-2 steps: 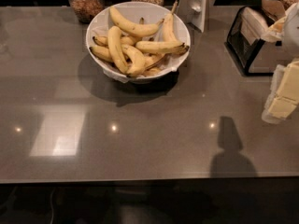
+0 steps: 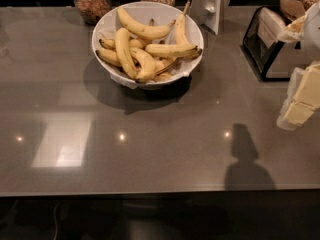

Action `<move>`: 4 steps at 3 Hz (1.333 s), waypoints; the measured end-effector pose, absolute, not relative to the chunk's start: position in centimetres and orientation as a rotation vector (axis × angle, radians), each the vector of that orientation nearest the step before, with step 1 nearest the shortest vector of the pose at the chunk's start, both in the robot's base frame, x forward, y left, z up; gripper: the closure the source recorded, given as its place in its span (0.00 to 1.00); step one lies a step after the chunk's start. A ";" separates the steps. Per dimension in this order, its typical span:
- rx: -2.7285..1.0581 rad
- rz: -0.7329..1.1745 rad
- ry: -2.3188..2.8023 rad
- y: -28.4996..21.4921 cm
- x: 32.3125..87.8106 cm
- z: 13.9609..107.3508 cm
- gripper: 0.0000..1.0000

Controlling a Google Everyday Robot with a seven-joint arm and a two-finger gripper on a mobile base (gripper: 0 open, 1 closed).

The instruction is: Pick banana from white bowl

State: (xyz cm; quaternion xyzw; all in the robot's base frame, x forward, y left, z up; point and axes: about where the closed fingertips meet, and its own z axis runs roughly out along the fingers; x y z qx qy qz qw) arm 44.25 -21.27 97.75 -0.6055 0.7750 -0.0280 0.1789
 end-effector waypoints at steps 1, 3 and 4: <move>-1.686 -0.004 2.080 -19.9 46.0 97.8 0.00; -1.697 0.142 1.746 -13.6 52.1 99.2 0.00; -1.728 0.184 1.624 -9.4 55.6 99.2 0.00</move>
Offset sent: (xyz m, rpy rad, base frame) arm 0.0801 0.0774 0.0196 0.3847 -0.2265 0.2583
